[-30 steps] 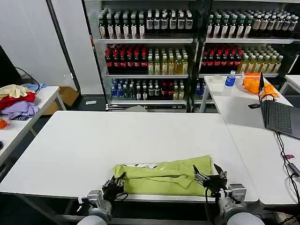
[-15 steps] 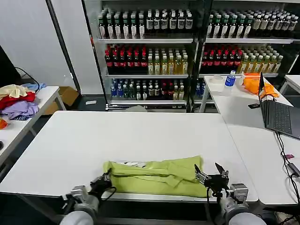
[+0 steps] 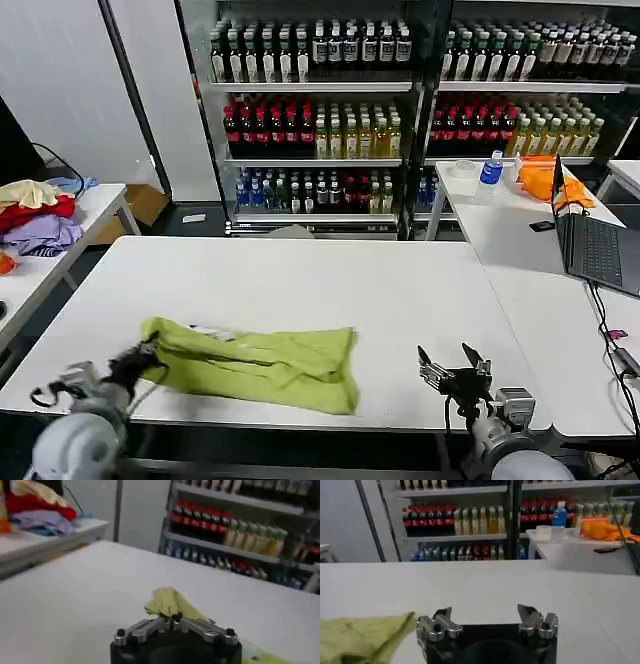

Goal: Fold and organize the clothes.

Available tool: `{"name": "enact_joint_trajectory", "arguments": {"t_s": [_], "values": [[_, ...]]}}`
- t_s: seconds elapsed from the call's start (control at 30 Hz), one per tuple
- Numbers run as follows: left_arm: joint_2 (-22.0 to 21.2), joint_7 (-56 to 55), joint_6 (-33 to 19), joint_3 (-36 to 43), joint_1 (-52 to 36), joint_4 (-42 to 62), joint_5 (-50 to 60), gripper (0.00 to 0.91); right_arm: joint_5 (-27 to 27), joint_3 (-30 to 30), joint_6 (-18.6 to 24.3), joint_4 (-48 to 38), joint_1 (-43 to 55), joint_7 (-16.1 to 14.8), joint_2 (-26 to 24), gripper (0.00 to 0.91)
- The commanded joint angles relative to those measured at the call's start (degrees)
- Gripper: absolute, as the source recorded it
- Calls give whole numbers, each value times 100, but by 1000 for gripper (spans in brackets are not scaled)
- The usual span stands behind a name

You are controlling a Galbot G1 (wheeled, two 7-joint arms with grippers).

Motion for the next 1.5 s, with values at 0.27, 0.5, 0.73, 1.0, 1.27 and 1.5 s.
{"name": "enact_joint_trajectory", "arguments": {"t_s": [0.27, 0.5, 0.73, 1.0, 1.27, 1.5], "values": [[-324, 122, 132, -73, -104, -1248, -2680, 30, 46, 46, -8, 108, -89, 0, -41, 907], [-1033, 116, 41, 766, -318, -1206, -2493, 30, 45, -5, -9, 69, -68, 1, -67, 907], [-1513, 110, 42, 1601, -512, -986, -2025, 30, 69, -39, -8, 10, 15, -2, -113, 907], [-1851, 115, 80, 2173, -960, -333, -1598, 30, 78, -58, -4, -36, 61, -9, -102, 907], [-1959, 127, 98, 2360, -1156, 82, -1347, 514, 84, -45, -8, -101, 154, -6, -108, 907], [-1958, 279, 257, 2453, -1146, 27, -1064, 907, 85, -84, -20, -105, 226, 5, -100, 907]]}}
